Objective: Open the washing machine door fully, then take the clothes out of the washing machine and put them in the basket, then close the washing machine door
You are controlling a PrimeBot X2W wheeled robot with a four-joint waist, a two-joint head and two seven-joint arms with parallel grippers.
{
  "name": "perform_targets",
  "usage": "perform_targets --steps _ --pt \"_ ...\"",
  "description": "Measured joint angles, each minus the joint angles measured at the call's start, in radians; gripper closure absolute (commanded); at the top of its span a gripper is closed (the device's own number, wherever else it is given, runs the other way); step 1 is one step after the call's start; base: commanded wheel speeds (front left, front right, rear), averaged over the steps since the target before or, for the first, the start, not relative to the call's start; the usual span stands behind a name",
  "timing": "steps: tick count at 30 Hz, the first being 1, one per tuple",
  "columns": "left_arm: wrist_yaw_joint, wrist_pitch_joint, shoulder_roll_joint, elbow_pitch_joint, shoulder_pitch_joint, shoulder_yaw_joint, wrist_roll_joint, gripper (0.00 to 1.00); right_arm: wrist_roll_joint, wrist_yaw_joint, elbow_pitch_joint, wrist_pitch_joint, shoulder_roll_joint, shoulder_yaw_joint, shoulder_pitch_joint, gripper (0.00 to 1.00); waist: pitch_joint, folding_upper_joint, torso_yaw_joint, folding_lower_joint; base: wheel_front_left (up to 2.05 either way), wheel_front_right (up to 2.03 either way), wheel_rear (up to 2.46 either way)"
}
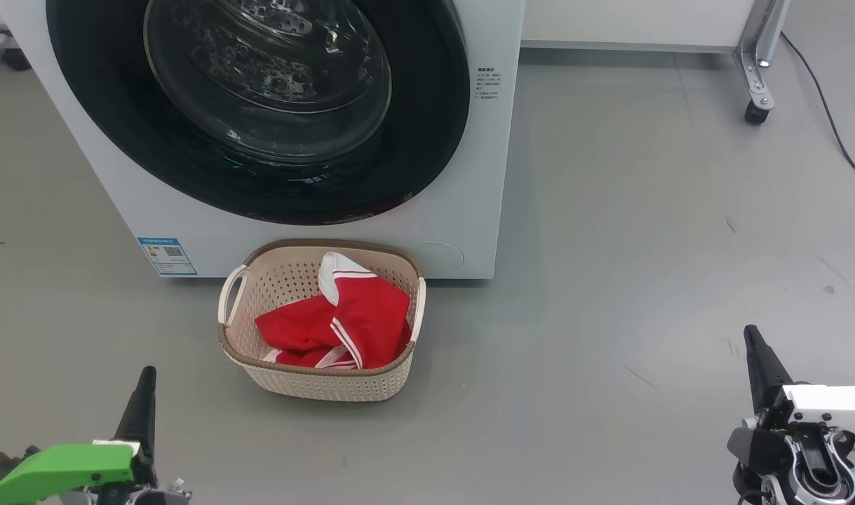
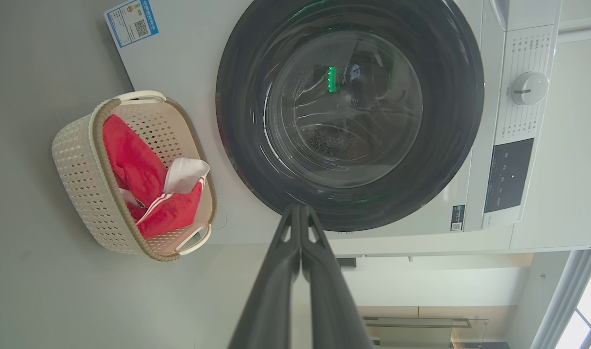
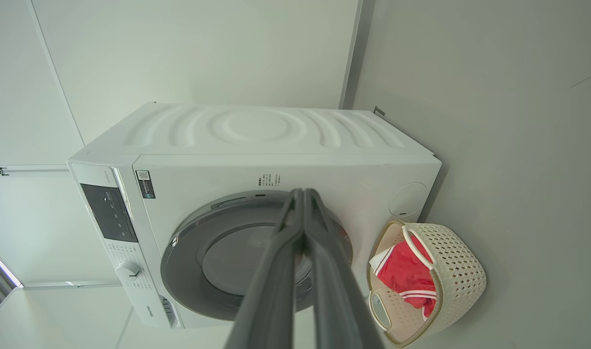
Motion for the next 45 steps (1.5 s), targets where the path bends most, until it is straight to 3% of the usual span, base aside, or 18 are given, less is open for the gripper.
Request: perform_targets --steps 45 --pt "0.000 0.008 -0.002 0.004 -0.011 0.005 0.002 1.00 0.000 0.000 -0.001 0.000 0.001 -0.003 0.000 1.00 0.000 0.0000 0.000 0.0000 0.00 0.00 0.00"
